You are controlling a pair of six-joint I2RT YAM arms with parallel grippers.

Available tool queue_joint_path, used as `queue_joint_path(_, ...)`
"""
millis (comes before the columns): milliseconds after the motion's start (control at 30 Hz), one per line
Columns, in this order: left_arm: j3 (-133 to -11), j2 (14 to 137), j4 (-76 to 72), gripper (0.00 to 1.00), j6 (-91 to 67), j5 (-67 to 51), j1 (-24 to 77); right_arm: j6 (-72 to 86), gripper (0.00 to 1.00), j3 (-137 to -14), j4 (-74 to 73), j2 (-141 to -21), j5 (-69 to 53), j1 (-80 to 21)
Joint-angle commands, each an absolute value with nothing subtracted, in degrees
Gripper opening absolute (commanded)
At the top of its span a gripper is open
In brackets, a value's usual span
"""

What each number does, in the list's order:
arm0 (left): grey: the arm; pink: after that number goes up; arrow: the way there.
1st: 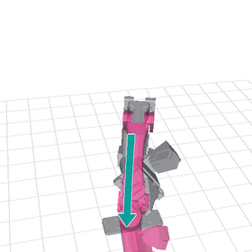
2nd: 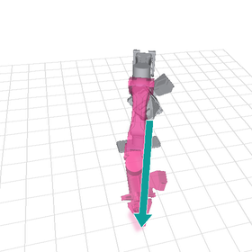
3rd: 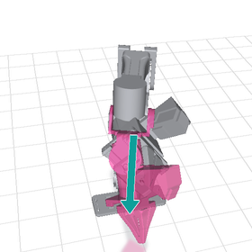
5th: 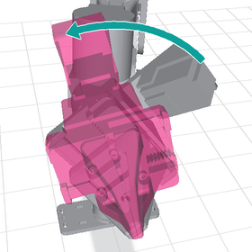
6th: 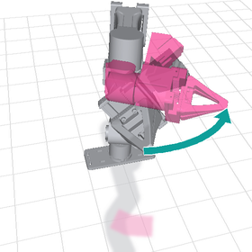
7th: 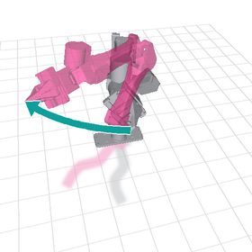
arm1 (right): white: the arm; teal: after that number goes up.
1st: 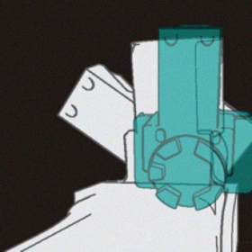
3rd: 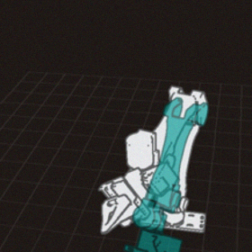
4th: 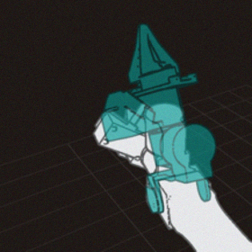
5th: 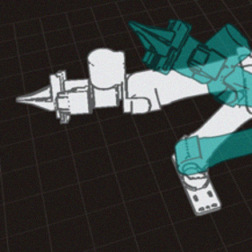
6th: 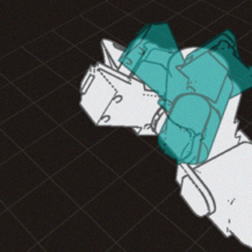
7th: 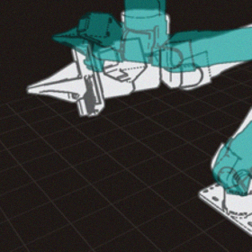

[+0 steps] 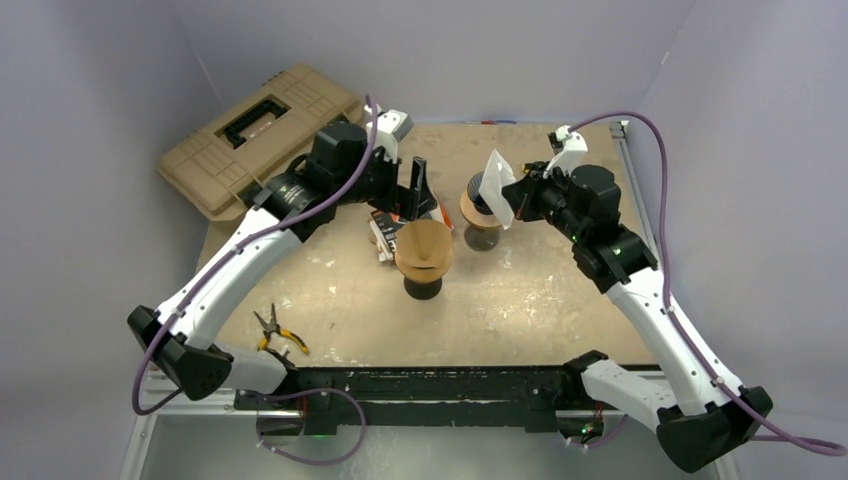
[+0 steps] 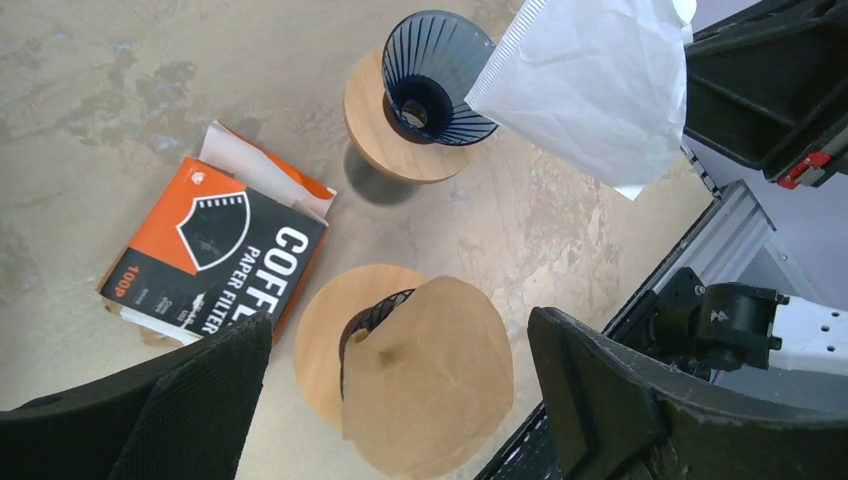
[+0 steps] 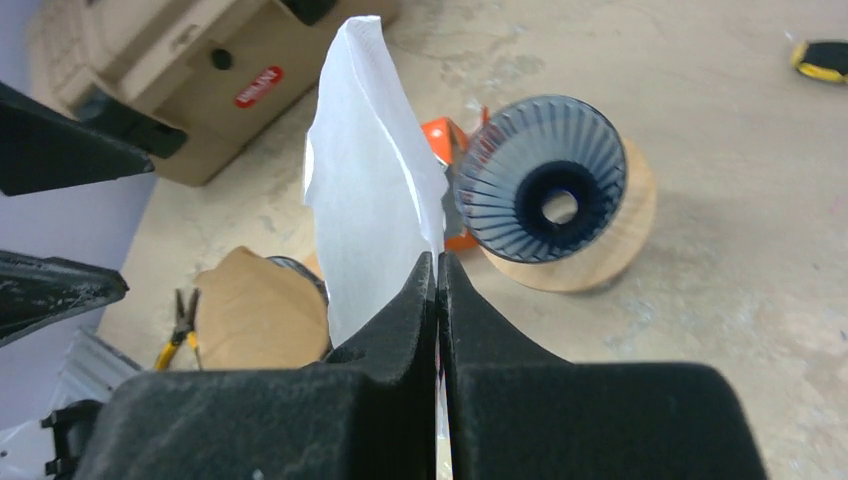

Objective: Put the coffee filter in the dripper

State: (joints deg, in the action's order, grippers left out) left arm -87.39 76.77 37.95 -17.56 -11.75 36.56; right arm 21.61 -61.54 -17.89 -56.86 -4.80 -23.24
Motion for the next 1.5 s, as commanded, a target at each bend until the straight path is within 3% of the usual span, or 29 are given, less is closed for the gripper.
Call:
queue_joint_path(0, -92.16, 80.24, 37.54, 0.99, -21.86, -8.41, 39.31, 21.71, 0.0, -64.68, -19.48, -57.15, 2.05, -23.33)
queue_joint_path(567, -108.63, 97.99, 30.12, 0.89, -30.99, -0.87, 50.19, 21.18, 0.0, -62.96, -16.93, -58.71, 2.8, -23.37)
queue_joint_path(833, -108.68, 100.54, 27.71, 0.85, -33.52, 2.31, 51.59, 21.62, 0.0, -62.84, -16.9, -58.51, 1.68, -23.37)
queue_joint_path(1300, -109.99, 102.56, 33.36, 0.5, -32.91, 14.19, 51.57, 22.27, 0.0, -62.57, -17.06, -59.06, 2.6, -23.37)
queue_joint_path(1467, -109.16, 101.38, 33.74, 0.49, -32.87, 16.5, 51.92, 22.8, 0.0, -62.49, -16.68, -58.98, 1.6, -23.37)
